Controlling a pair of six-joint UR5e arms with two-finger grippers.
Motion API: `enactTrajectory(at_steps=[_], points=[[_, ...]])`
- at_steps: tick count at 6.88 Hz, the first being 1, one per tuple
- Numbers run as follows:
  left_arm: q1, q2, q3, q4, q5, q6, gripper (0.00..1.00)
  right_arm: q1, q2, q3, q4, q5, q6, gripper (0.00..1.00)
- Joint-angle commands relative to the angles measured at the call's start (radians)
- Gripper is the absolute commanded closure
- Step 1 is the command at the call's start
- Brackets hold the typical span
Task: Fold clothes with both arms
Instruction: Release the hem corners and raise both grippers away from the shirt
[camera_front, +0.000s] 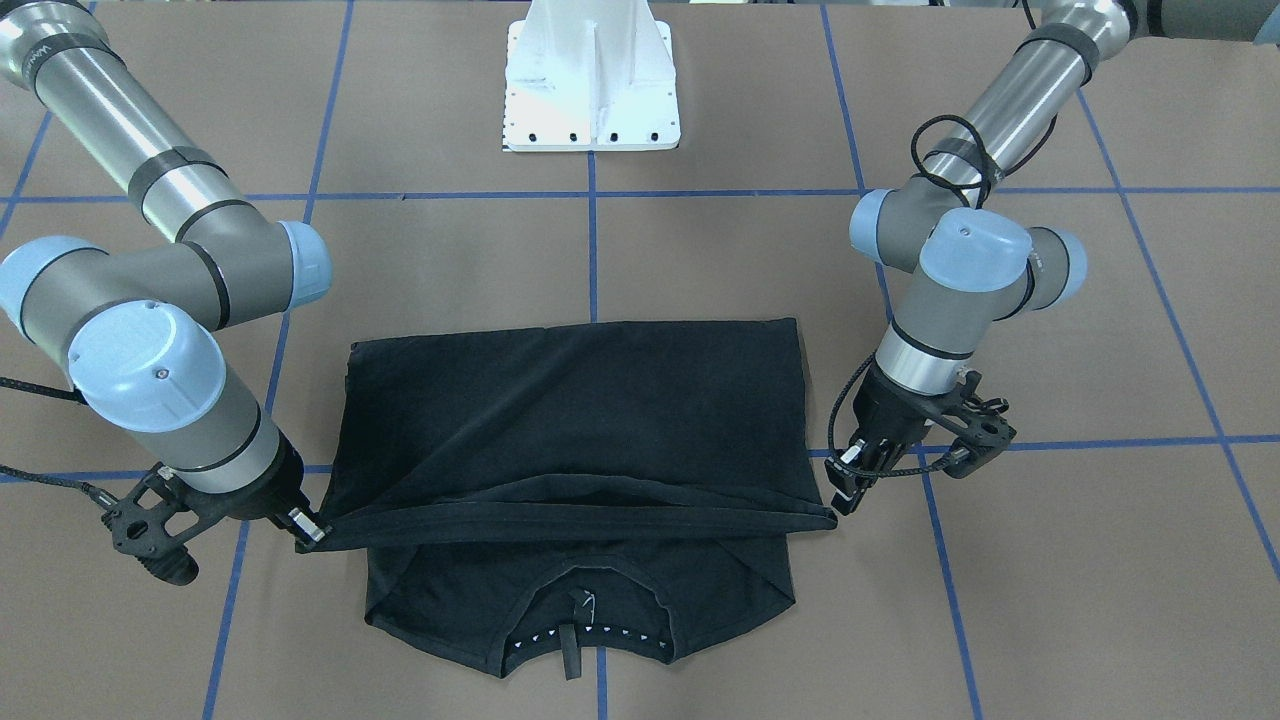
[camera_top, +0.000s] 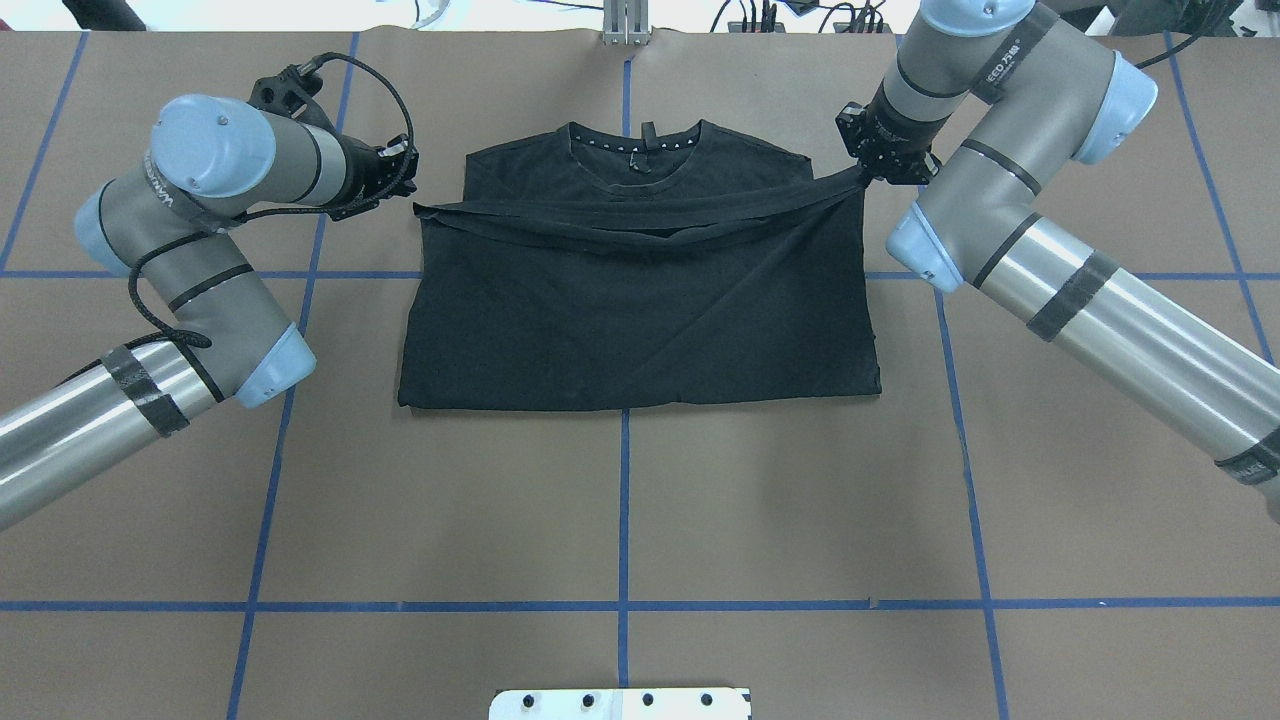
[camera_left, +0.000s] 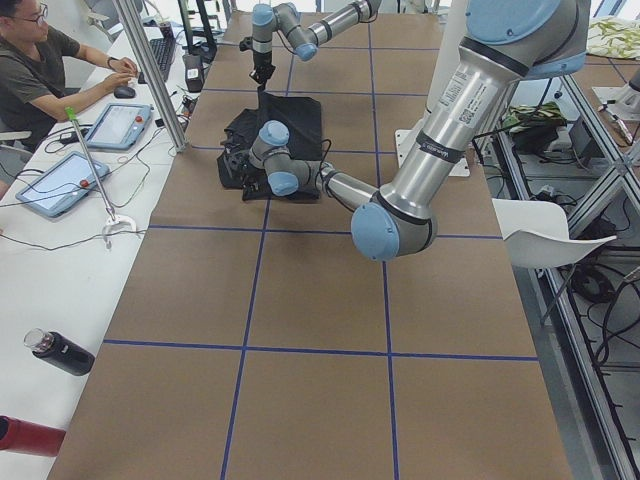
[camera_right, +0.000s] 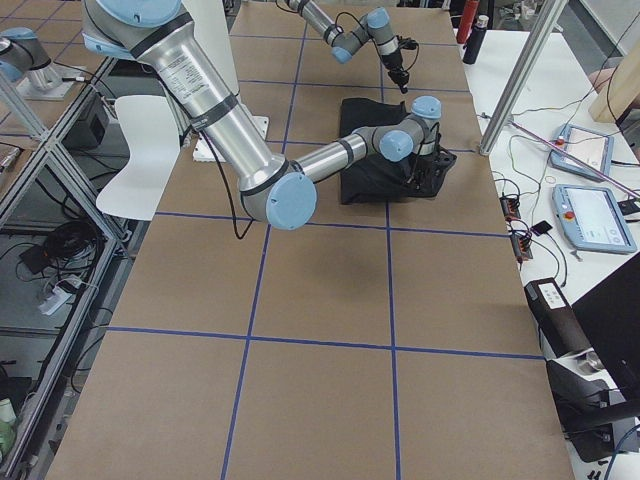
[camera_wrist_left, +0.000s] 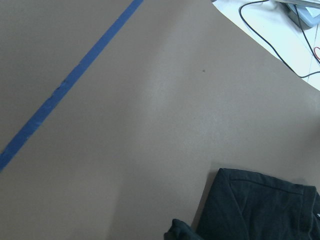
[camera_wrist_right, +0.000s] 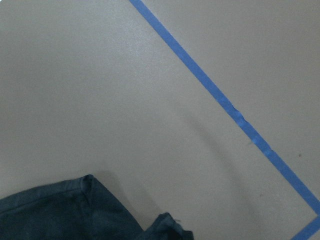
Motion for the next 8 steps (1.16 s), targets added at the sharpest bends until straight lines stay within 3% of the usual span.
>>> enactTrajectory(at_steps=[1, 3, 5, 6, 8], points=[[-0.014, -0.004, 0.025, -0.030, 0.007, -0.002, 0.68, 0.000, 0.038, -0.036, 0.024, -0.018, 0.006, 0.66], [-0.024, -0.006, 0.015, -0.035, 0.003, -0.005, 0.68, -0.017, 0.031, 0.030, 0.033, -0.007, 0.033, 0.30], [-0.026, 0.000, -0.013, -0.031, 0.000, -0.006, 0.68, -0.102, -0.178, 0.343, 0.037, -0.012, 0.141, 0.29], [-0.026, 0.000, -0.018, -0.026, 0.000, -0.008, 0.68, -0.148, -0.281, 0.445, 0.038, -0.030, 0.202, 0.27], [-0.024, 0.005, -0.034, -0.021, 0.002, -0.006, 0.68, -0.237, -0.361, 0.483, 0.099, -0.111, 0.256, 0.27]])
